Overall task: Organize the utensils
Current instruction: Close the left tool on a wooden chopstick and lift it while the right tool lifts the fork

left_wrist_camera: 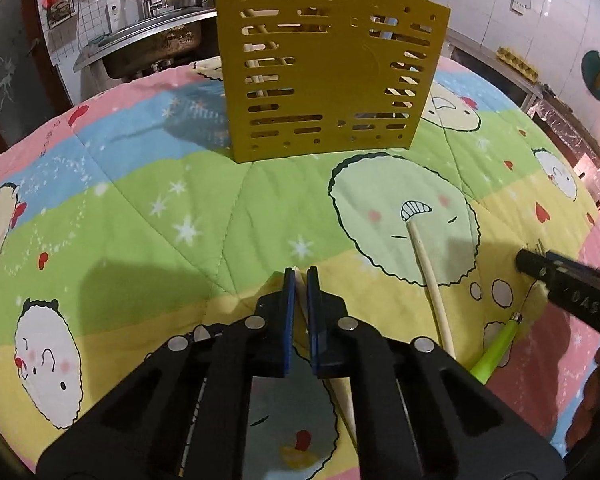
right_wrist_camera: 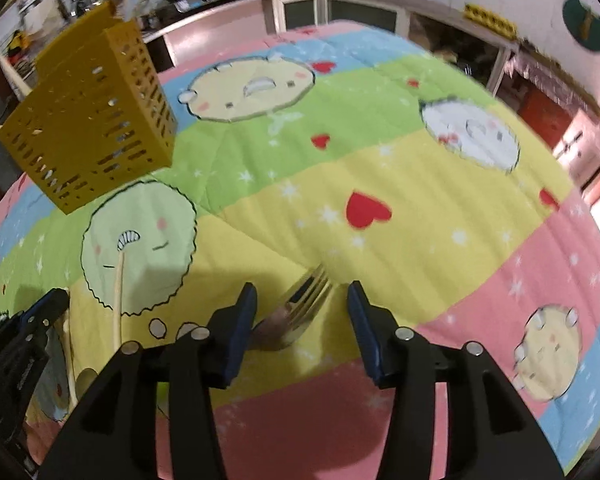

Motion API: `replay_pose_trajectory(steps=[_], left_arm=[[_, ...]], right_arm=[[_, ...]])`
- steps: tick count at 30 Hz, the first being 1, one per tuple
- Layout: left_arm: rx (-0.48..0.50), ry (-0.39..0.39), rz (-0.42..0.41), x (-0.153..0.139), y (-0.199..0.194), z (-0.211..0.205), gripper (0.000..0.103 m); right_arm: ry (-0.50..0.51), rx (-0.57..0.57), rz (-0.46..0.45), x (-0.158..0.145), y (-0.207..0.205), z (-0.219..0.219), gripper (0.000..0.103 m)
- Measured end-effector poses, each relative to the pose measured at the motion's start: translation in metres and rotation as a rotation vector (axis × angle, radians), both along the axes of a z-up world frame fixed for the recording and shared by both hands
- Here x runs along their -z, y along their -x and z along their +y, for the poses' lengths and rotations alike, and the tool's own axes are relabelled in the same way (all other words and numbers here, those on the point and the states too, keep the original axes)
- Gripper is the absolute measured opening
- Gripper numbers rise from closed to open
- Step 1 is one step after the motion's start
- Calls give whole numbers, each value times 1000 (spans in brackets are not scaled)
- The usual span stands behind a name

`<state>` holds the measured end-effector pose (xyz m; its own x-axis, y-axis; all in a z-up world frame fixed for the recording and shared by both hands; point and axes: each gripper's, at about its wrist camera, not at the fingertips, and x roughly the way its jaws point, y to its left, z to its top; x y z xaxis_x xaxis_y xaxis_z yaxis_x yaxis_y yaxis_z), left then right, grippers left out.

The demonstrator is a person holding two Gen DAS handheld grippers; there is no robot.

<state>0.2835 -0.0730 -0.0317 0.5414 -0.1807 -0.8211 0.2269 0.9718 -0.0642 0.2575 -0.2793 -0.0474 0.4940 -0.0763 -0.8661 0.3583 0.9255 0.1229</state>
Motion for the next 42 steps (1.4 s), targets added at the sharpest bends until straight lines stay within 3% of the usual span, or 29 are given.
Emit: replay_pose_trajectory(steps=[2,7,9,11,15,26,29,33,36,39,42], left_arm=[[1,1,-5,-1,0,2,0],[-7,-10,-22,-6,0,10,0],[-18,-5,-17,-6,-3,16,0],[-25,1,-6,-5,-7,20,0],[-27,39,19,-3,-8,23,0],[-64,31,21,-6,-7,13,2],[-81,23,12,-8,-7,12,8],[-103,40,-5,-16,-5,12,26],[-84,34,-14,-19,-2,5,33],[-63,10,25,-10,-5,-4,29],[-58,4,56,1,-10,-7,9]], right_arm=[[-3,20,-8,1,0,0,48],[-44,23,-32,0,-1,-1,25],[-64,25,-38,-1,-2,-7,11],[-74,21,-33,0,-4,-11,7],[-99,11,-38,-1,-4,-15,7],[-77,-59,-61,-9,-18,-19,5],[-75,-71,-66,-11,-20,-21,5],[-79,-87,-65,-8,-21,-22,5],[-84,-88,-65,-6,-23,-22,5],[-89,-92,-65,-4,-23,-23,5],[-87,-97,-71,-3,-22,-23,5]])
